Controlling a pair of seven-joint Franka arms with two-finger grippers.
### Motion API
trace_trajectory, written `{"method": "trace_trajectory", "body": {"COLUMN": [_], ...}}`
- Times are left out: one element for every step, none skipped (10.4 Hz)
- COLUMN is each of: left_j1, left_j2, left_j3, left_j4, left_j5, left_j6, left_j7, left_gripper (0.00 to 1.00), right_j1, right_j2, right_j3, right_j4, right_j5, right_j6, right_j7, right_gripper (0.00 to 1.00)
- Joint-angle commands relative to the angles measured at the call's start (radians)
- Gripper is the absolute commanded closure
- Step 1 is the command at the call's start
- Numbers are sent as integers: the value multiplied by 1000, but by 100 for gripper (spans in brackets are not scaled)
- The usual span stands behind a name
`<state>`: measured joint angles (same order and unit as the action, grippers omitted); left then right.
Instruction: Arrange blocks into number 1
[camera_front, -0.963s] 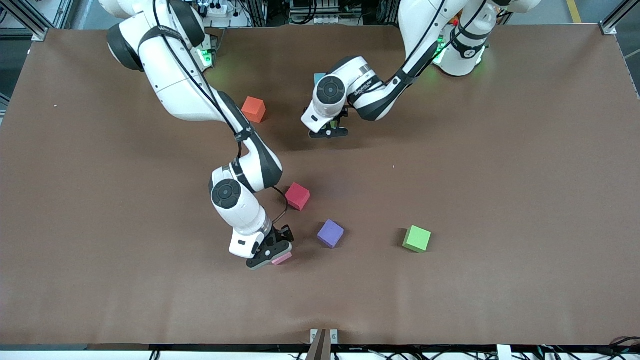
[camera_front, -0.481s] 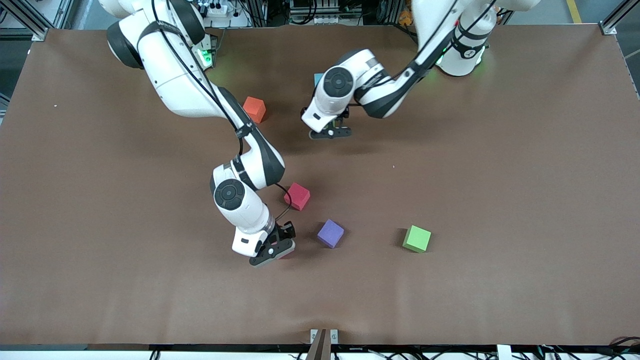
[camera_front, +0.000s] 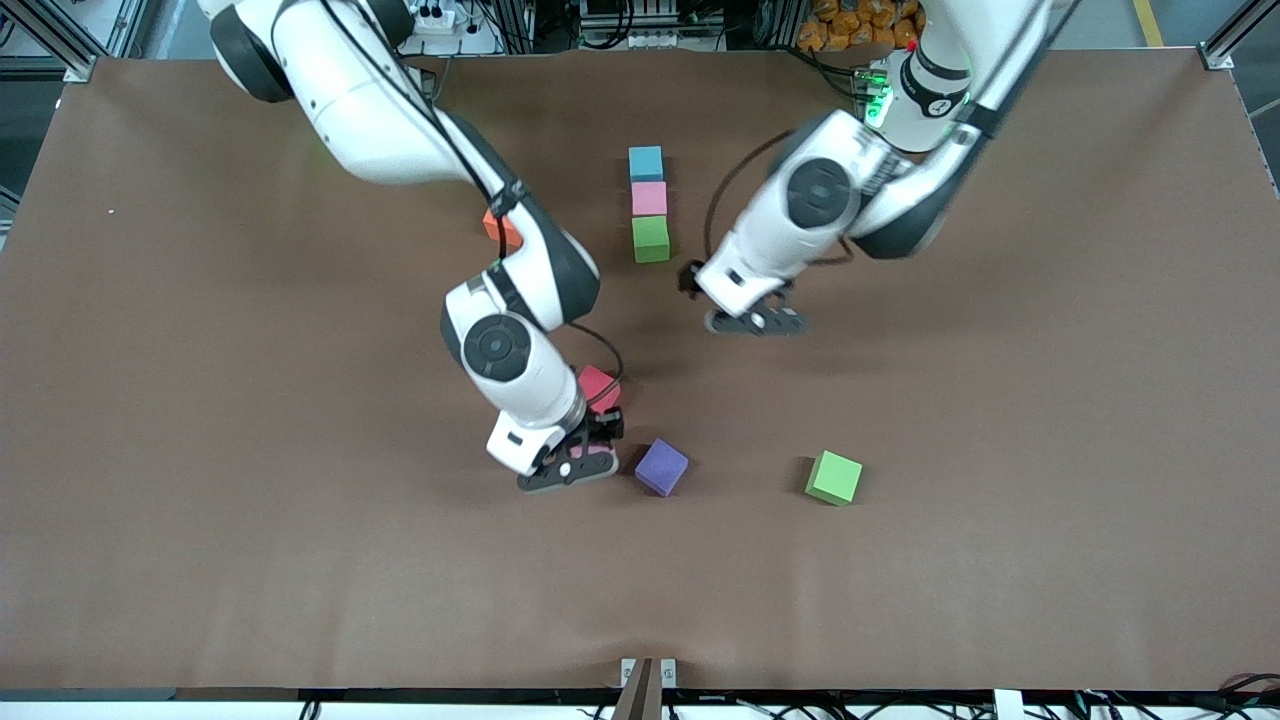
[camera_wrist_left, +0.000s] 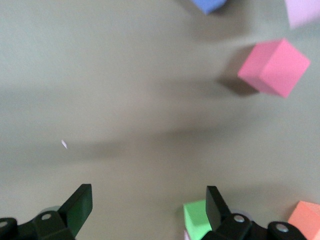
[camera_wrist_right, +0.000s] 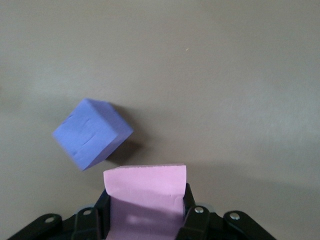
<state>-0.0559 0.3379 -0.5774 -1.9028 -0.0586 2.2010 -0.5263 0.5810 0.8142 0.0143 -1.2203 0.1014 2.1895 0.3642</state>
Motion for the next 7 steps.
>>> {"method": "trace_trajectory", "body": {"left_j1": [38,38,38,38,36,34,28], "left_j2": [7,21,32,53,71,102,145], "left_j3": [60,114,144,161,166,166,168], "left_j4": [50,62,91,122,152,200,255], "left_j5": [23,23,32,69,148,223,249], "left_j6": [-10,-10,-10,-10,-9,-9,-9], "left_j7": [182,280,325,337,338,324,322], "left_gripper": [0,0,0,0,0,0,0], "right_j1": [69,101,140,172,207,226,233], "right_j2": [-197,-260,-305,-326,-329,-328,-325], "right_j3": [-7,-7,-7,-7,-7,-5,-4], "right_j4": [-259,-342,-414,-462,-497,-548,-611], "right_j5": [0,-2,-15,-38,-63,-71,-71], "right_j6": [26,26,27,29,62,137,229], "right_j7": [115,165,220,283,348,393,407], "right_gripper": [100,100,100,100,100,100,100]}}
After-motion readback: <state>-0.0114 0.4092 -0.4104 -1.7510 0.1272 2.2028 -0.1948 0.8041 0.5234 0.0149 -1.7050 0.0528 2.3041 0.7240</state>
